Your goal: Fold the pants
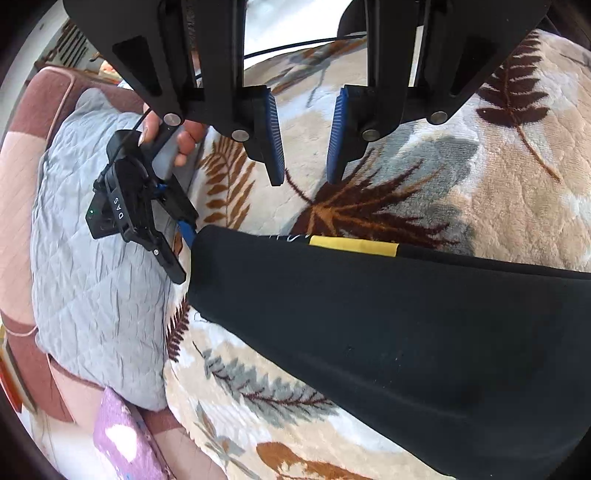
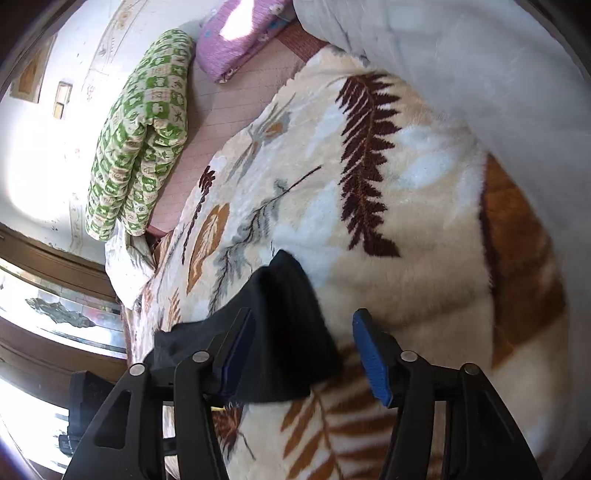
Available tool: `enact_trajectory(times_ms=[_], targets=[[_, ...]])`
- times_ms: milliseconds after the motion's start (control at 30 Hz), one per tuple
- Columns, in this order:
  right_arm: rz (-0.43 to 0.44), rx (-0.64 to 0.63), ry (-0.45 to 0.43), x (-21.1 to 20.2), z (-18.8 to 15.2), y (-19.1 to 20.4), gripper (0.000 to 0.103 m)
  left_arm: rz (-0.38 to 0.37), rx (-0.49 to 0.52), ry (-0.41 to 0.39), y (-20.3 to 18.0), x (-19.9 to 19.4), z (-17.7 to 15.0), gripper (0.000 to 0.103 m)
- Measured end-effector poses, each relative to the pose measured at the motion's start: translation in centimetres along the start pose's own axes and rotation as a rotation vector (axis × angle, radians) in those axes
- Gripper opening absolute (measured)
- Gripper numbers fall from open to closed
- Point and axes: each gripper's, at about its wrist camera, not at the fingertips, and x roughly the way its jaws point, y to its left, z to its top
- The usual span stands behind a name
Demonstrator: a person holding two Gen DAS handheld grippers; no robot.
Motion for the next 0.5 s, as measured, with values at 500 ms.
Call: enact_trajectory(times_ms=[500], targets=[[0.063,-0.181,0.369,6.6,4.8,3.2,0.084,-0.052,-0.061,0.040,-2.1,3.0,-0.8,0.021]])
